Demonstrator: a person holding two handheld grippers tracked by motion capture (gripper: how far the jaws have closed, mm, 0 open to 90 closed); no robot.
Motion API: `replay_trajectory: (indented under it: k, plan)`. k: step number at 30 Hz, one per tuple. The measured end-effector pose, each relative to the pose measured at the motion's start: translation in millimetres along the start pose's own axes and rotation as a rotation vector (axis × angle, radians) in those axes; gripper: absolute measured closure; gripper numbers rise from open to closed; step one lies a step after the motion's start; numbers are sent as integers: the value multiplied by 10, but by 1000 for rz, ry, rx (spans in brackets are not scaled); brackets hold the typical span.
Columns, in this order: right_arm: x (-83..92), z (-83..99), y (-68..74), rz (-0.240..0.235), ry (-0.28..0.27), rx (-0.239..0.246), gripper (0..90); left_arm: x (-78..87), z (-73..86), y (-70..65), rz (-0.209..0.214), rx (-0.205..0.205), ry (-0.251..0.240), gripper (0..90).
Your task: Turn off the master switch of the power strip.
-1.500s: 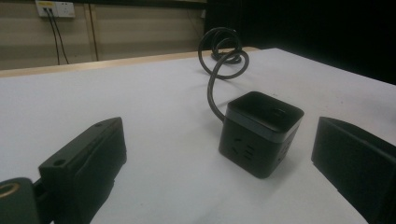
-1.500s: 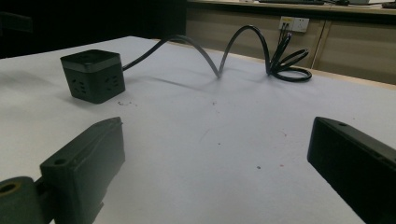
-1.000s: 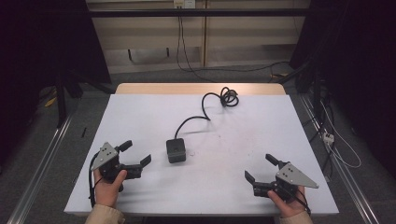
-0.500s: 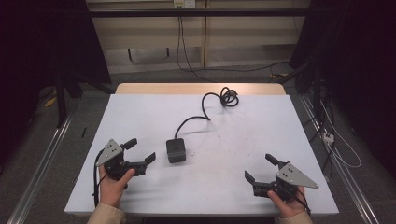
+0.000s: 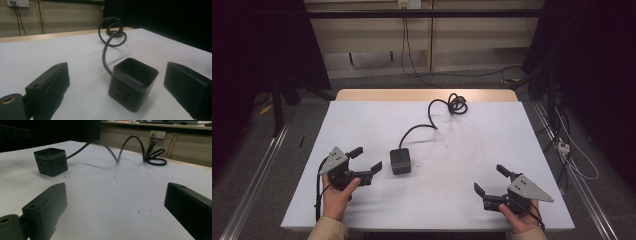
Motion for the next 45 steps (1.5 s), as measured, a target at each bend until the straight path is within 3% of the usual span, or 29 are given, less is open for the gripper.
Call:
replay_trajectory:
  k: [17,32,45]
  plan:
    - [3,-3,-3,1,-2,-1,41,-131,-68,-19,22,-23,10,146]
    - [11,-10,-4,5,-4,1,41,-220,-128,-23,64,-17,28,420]
    - [11,-11,-2,3,-7,1,42,-286,-148,-34,89,-6,48,534]
Point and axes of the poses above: each handheld gripper's, and its own axes: x roughly backward along the jaws, z roughly out of its underside, y roughly to its left, the point moved 1 cm from there along -x, roughly forward along the jaws, and after that the axes turned 15 degrees about z, right-handed, at the moved point
